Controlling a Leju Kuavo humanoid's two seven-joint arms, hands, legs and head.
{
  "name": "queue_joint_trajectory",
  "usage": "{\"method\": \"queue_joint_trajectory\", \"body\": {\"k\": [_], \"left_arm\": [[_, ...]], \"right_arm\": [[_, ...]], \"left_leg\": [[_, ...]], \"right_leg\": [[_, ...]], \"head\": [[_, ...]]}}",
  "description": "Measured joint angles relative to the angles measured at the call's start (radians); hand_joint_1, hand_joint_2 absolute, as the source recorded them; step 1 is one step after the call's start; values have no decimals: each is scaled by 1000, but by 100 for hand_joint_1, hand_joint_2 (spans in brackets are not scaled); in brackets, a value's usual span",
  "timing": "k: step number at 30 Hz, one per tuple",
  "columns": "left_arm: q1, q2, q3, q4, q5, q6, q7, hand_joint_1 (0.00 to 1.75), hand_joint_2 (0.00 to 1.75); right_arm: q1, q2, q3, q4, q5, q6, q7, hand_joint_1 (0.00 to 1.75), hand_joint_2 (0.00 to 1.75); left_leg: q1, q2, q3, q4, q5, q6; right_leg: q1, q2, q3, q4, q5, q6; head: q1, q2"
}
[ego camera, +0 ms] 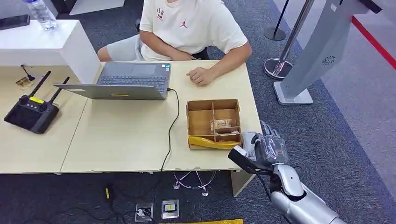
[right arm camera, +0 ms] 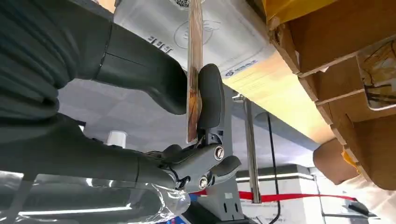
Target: Pass the card to the sensor for recognition and then transmit it.
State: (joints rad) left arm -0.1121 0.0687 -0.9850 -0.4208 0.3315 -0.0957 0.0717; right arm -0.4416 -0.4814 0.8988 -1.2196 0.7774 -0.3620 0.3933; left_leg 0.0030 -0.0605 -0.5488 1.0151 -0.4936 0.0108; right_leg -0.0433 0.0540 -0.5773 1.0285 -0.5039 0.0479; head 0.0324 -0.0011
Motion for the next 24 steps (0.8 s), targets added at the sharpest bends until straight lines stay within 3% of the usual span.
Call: {"method": "queue_joint_trajectory", "body": {"k": [24], "left_arm": [[3,1,0,0,43,0,0,0,0]], "right_arm": [[30,32,-15,45,-39,-43,-36,175,175]], "left_leg": [[0,3,4,0,0,-1]], "right_leg": [[1,1,3,0,1,-2]], "head": [[0,0]]}}
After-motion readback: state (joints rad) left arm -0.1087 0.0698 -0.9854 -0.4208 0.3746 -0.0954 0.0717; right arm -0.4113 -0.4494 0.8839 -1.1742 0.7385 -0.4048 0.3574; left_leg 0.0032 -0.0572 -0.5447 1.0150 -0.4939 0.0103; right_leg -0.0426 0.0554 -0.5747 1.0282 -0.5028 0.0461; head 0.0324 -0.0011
